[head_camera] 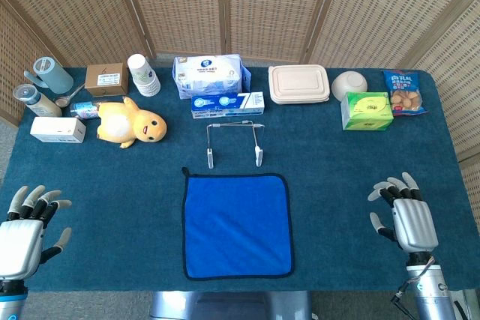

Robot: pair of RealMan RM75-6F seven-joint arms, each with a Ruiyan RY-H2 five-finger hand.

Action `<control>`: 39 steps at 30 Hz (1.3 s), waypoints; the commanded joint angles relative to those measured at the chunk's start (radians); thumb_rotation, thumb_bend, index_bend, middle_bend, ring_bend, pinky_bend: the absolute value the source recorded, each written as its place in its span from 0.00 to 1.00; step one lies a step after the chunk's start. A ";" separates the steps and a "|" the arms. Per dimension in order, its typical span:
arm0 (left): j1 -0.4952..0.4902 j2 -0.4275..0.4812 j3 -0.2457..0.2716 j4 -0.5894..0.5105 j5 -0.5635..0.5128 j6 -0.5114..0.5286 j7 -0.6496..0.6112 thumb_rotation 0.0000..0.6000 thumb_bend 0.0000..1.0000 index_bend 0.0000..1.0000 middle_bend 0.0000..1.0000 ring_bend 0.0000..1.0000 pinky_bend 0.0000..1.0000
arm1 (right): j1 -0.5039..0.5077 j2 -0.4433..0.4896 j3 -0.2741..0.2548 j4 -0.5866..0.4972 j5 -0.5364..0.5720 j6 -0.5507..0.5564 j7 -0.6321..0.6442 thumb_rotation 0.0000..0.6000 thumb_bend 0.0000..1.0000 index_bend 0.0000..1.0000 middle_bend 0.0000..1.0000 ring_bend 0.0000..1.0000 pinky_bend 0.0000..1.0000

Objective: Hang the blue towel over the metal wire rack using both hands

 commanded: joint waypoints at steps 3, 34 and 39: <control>-0.004 -0.003 -0.001 0.004 -0.006 -0.008 -0.005 1.00 0.43 0.33 0.25 0.15 0.02 | 0.001 -0.003 0.000 0.000 0.005 -0.004 -0.003 1.00 0.31 0.44 0.33 0.19 0.08; -0.059 0.068 -0.005 -0.047 0.023 -0.068 -0.094 1.00 0.42 0.33 0.26 0.15 0.03 | 0.160 -0.034 0.009 0.131 -0.189 -0.138 0.090 1.00 0.18 0.39 0.33 0.19 0.10; -0.070 0.079 -0.008 -0.071 0.021 -0.082 -0.090 1.00 0.42 0.33 0.26 0.15 0.03 | 0.229 -0.095 0.005 0.229 -0.288 -0.154 0.159 1.00 0.11 0.36 0.33 0.18 0.10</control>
